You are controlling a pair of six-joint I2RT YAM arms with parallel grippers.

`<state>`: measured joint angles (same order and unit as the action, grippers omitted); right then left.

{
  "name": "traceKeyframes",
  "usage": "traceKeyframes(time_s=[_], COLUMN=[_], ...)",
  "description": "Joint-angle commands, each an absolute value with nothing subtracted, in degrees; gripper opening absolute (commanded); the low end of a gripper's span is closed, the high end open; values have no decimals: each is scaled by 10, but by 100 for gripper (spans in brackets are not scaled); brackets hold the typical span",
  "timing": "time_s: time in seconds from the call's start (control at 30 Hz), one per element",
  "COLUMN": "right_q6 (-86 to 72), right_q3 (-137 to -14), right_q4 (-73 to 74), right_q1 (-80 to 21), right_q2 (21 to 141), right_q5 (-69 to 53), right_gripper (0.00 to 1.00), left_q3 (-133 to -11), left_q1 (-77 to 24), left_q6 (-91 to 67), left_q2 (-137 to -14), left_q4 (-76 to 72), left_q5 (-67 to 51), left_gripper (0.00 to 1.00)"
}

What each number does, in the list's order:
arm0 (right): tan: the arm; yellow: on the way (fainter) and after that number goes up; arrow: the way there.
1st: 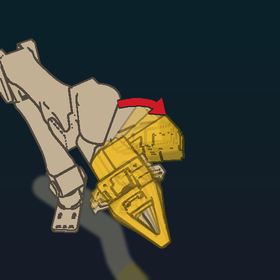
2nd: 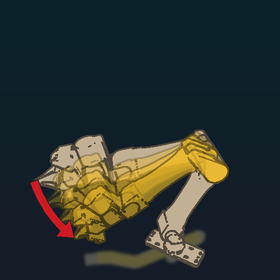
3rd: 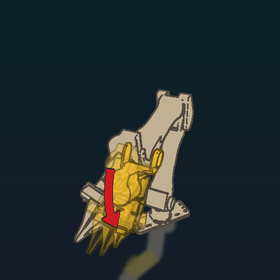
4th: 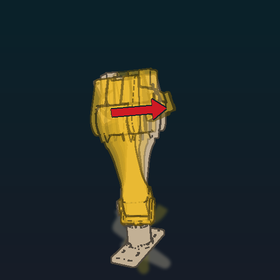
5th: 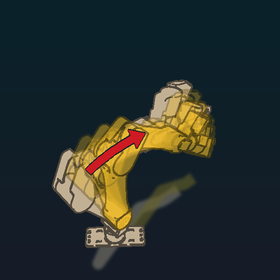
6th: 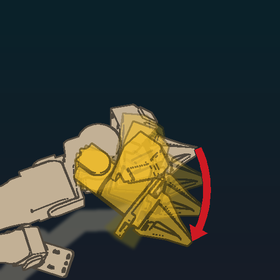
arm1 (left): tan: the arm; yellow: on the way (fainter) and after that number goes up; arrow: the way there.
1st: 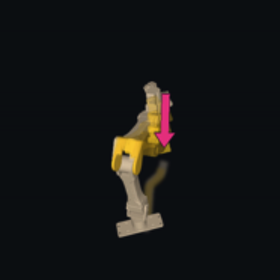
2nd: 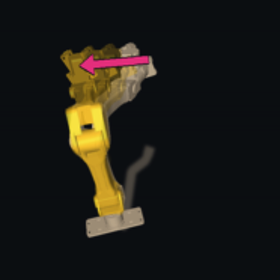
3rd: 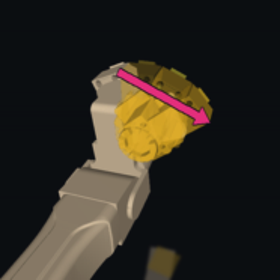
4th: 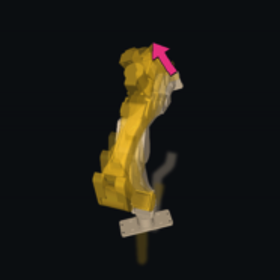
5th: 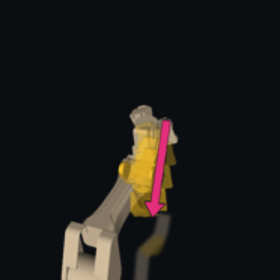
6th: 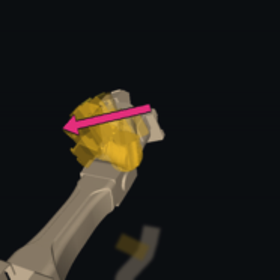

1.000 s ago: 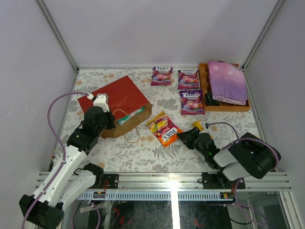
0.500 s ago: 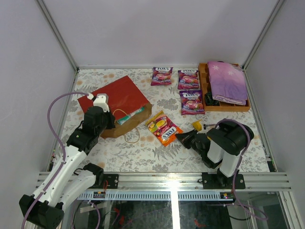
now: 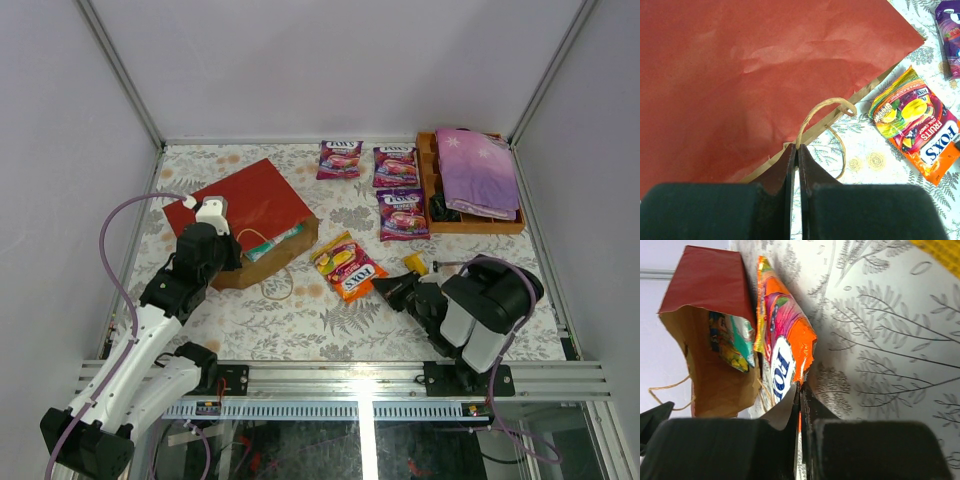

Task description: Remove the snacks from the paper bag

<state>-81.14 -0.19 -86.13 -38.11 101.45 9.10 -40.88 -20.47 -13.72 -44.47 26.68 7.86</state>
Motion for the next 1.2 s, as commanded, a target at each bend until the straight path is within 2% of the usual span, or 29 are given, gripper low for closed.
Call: traceKeyframes(time_s=[0.0, 0.13, 0.33, 0.5, 1.03, 1.17], right_q6=[-803, -798, -761, -747, -755, -750], right_q3=[68, 81, 50, 48, 60, 62], right_q4=[-855, -718, -338, -140, 134, 159], right_q1=[-385, -385, -385, -385, -385, -385], right_q2=[939, 813, 504, 296, 57, 20], right_q5=[107, 118, 167, 204, 194, 196], right_gripper=[0, 0, 0, 0, 0, 0], left_q3=[-413, -413, -414, -413, -411, -411], left_q1=[-201, -201, -201, -202, -202, -201], left_q6=[-140, -140, -139, -140, -142, -142], left_q2=[-447, -448, -449, -448, -445, -448], left_q4=[253, 253, 253, 253, 254, 254], left_q5=[71, 72, 72, 71, 67, 65], left_gripper=[0, 0, 0, 0, 0, 0])
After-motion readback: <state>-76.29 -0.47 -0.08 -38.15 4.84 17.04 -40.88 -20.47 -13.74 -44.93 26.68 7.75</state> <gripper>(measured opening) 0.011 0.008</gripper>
